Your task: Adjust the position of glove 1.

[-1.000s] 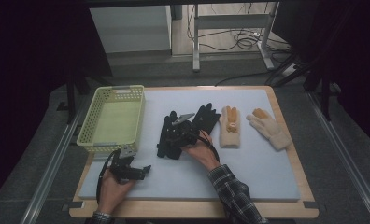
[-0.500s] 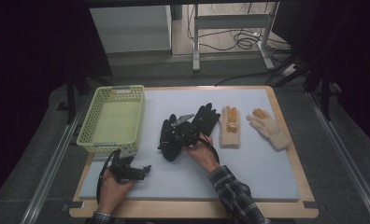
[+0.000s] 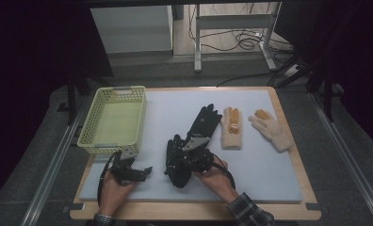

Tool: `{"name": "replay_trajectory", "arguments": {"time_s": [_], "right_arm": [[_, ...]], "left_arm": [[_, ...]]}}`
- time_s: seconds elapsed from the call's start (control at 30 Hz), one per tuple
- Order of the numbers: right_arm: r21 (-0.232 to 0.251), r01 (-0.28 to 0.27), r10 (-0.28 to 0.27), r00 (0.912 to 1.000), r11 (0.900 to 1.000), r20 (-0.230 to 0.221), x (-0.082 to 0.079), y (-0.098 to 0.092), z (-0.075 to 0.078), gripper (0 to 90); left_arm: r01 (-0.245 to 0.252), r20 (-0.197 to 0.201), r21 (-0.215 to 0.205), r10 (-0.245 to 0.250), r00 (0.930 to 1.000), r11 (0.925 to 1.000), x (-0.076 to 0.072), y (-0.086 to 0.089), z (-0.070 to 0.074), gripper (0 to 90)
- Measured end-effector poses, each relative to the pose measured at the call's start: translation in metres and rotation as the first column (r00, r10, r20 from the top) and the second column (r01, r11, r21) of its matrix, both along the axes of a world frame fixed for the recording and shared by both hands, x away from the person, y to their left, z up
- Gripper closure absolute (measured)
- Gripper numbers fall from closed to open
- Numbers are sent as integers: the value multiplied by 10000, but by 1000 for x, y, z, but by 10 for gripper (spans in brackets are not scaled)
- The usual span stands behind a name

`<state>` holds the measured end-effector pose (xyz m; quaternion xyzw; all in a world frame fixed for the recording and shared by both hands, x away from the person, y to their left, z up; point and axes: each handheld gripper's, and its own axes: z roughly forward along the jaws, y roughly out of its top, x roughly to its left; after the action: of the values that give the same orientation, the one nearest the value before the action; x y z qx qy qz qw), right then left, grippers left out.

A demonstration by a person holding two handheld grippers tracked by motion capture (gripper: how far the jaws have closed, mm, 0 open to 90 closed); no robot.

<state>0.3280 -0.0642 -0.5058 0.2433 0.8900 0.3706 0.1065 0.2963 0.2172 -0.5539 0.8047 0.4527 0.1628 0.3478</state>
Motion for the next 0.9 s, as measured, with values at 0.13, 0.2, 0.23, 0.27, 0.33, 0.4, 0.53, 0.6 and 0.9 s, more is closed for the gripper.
{"name": "replay_trajectory", "arguments": {"time_s": [0.13,0.2,0.23,0.27,0.33,0.4,0.53,0.6,0.9], "right_arm": [[28,18,-18,9999,10000,-152,-4,-11,-10,467],[430,175,-163,9995,9989,-269,1,-23,-4,412],[464,231,-218,9994,9987,-285,4,-27,-2,403],[498,332,-317,9990,9982,-301,8,-30,0,398],[571,476,-457,9984,9972,-340,16,-36,4,388],[849,518,-486,9980,9950,-400,21,-40,7,388],[1069,701,-667,9972,9918,-351,29,-47,15,379],[1015,881,-859,9960,9909,-258,32,-49,19,376],[304,1623,-1626,9867,9863,75,71,-55,14,391]], "left_arm": [[-11,7,-9,11,10000,10000,0,0,0,61],[-15,-1,0,15,10000,10000,0,0,0,62],[-16,1,-1,16,10000,10000,0,0,0,61],[-16,1,-1,16,10000,10000,0,0,0,61],[14,-12,32,-14,10000,10000,0,0,0,62],[15,-13,34,-15,10000,10000,0,0,0,62],[37,2,58,-37,10000,10000,0,1,0,62],[35,4,56,-35,10000,10000,0,1,0,62],[15,-14,27,-15,10000,10000,0,0,0,62]]}}
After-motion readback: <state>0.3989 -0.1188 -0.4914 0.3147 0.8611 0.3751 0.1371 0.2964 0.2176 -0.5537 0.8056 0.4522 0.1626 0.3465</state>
